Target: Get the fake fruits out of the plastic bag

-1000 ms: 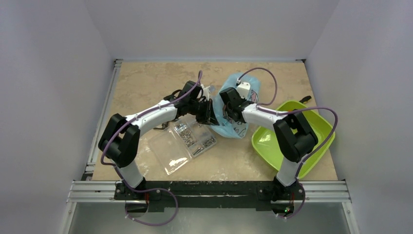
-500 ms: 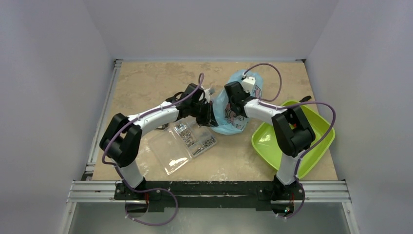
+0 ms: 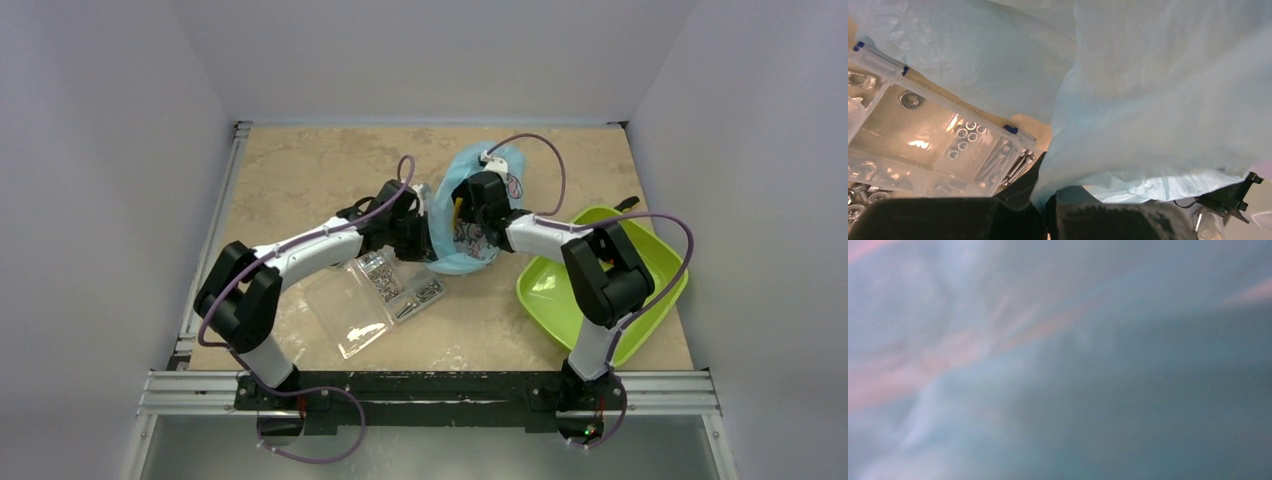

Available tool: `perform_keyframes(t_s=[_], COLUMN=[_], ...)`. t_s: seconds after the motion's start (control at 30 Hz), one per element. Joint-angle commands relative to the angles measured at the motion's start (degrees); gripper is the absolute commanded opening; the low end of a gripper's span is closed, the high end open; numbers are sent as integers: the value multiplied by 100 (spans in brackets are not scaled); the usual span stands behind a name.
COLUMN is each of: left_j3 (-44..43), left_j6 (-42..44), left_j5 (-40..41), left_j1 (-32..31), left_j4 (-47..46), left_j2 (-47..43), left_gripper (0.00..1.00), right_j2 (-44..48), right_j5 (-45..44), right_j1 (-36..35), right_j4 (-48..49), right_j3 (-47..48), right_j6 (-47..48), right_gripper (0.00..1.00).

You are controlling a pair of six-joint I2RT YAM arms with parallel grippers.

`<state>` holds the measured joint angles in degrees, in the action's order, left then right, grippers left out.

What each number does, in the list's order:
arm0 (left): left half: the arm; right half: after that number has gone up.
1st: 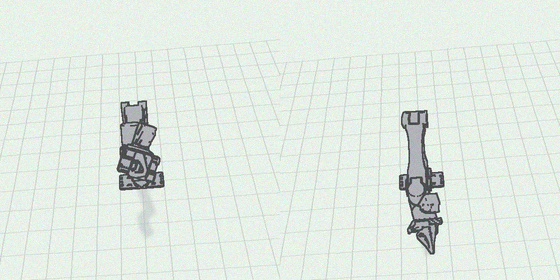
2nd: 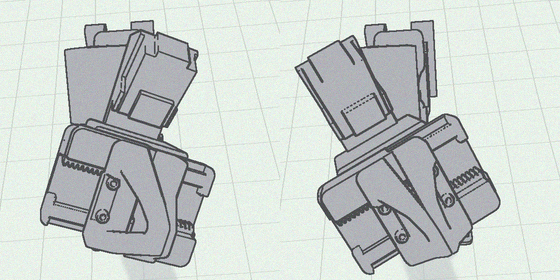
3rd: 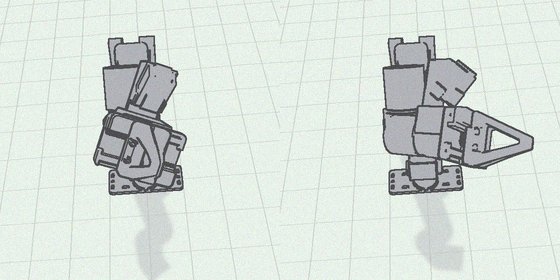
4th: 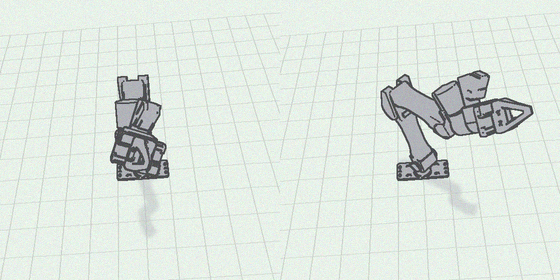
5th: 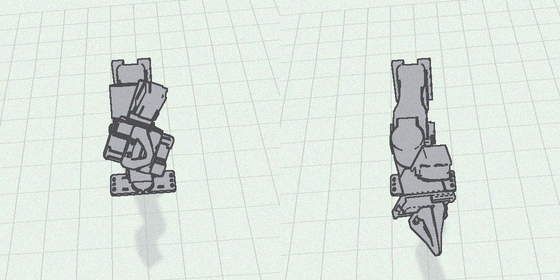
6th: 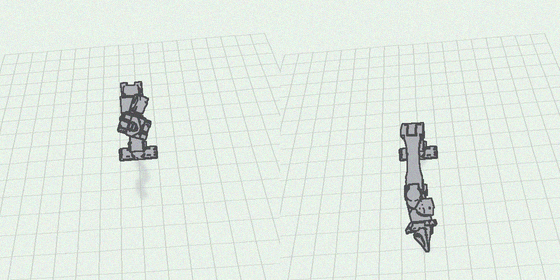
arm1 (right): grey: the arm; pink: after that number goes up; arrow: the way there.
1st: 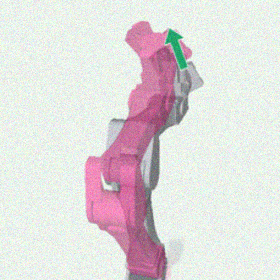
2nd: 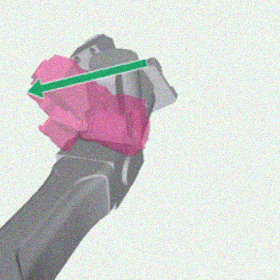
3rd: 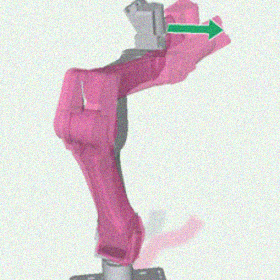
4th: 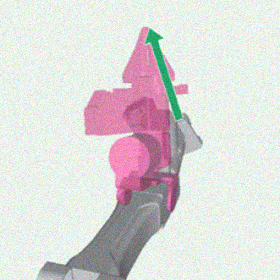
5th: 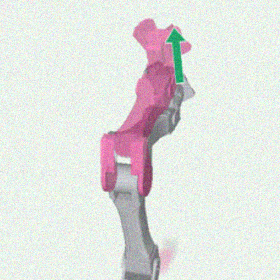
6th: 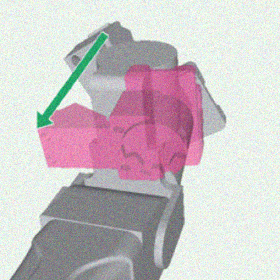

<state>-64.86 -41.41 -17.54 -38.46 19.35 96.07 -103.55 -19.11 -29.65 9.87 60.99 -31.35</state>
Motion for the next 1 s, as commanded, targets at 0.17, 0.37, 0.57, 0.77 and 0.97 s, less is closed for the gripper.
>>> perform_keyframes(t_s=[0.17, 0.37, 0.57, 0.77, 0.97], left_j3=[-738, -775, -785, -801, -727], left_j6=[1271, 2022, 2069, 1836, 1864], left_j5=[1012, 105, -545, -514, -550], left_j1=[-460, -461, -461, -461, -461], left_j4=[572, 11, -180, -114, -198], left_j2=[-253, -660, -666, -599, -797], left_gripper=[0, 0, 0, 0, 0], right_j2=[16, -347, -353, -559, -907], right_j5=[1639, 2115, 2097, 2052, 1801], right_j1=[24, 57, 273, 342, 340], right_j4=[1450, 1737, 2038, 1965, 1485], right_j3=[-545, -434, -725, -570, -143], right_j6=[-44, -546, -1043, -1264, -1843], right_gripper=[95, 95, 94, 93, 86])
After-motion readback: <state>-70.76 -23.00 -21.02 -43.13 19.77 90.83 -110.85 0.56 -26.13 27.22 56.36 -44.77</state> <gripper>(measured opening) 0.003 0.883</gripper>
